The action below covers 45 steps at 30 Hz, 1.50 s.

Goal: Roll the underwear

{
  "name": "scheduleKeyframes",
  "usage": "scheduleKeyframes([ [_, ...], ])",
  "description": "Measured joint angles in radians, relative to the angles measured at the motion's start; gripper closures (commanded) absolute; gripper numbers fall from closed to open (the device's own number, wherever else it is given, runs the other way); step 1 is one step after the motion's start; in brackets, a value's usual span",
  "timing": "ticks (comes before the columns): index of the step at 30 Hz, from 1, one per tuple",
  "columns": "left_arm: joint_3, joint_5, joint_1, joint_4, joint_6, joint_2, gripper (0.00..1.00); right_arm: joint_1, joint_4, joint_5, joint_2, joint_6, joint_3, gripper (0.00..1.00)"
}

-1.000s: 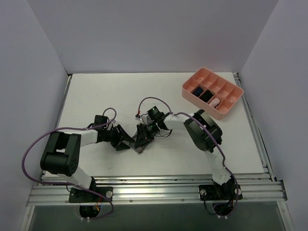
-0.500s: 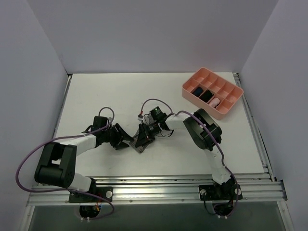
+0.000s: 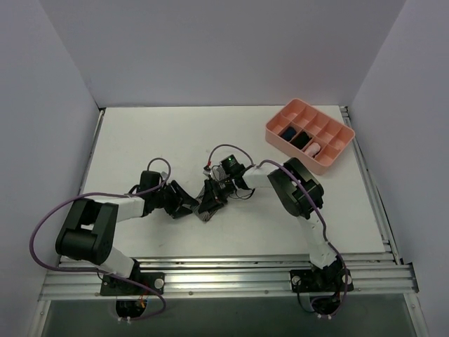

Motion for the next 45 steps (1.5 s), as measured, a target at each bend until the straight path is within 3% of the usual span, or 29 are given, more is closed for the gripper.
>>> scheduleKeyframes([
  [6, -0.003, 0.031, -0.011, 0.108, -0.034, 0.059, 0.49, -0.002, 0.014, -0.003, 0.005, 0.031, 0.0, 1.0],
  [12, -0.027, 0.029, -0.011, 0.171, -0.045, 0.082, 0.74, -0.009, 0.018, 0.0, 0.007, 0.057, 0.0, 0.85],
  [20, 0.037, 0.03, -0.015, 0.099, -0.006, 0.114, 0.82, -0.008, -0.106, 0.062, 0.0, -0.002, 0.069, 0.68],
  [25, 0.096, 0.035, -0.021, 0.023, 0.016, 0.145, 0.84, -0.006, -0.193, 0.126, -0.025, -0.086, 0.097, 0.66],
  [31, 0.144, 0.046, -0.031, -0.036, 0.031, 0.174, 0.84, -0.004, -0.252, 0.195, -0.055, -0.163, 0.097, 0.68],
  [35, 0.154, 0.045, -0.035, -0.054, 0.034, 0.176, 0.81, 0.013, -0.269, 0.225, -0.064, -0.2, 0.099, 0.77],
  [37, 0.155, 0.045, -0.035, -0.06, 0.034, 0.174, 0.75, 0.021, -0.266, 0.238, -0.064, -0.201, 0.097, 0.93],
  [38, 0.155, 0.041, -0.035, -0.063, 0.035, 0.169, 0.73, 0.024, -0.252, 0.237, -0.064, -0.193, 0.087, 0.96],
  [41, 0.145, 0.013, -0.042, -0.092, 0.051, 0.135, 0.59, 0.025, -0.177, 0.205, -0.066, -0.14, 0.041, 1.0],
  [45, 0.099, -0.02, -0.04, -0.112, 0.076, 0.064, 0.54, 0.025, -0.074, 0.148, -0.067, -0.054, -0.016, 1.0],
])
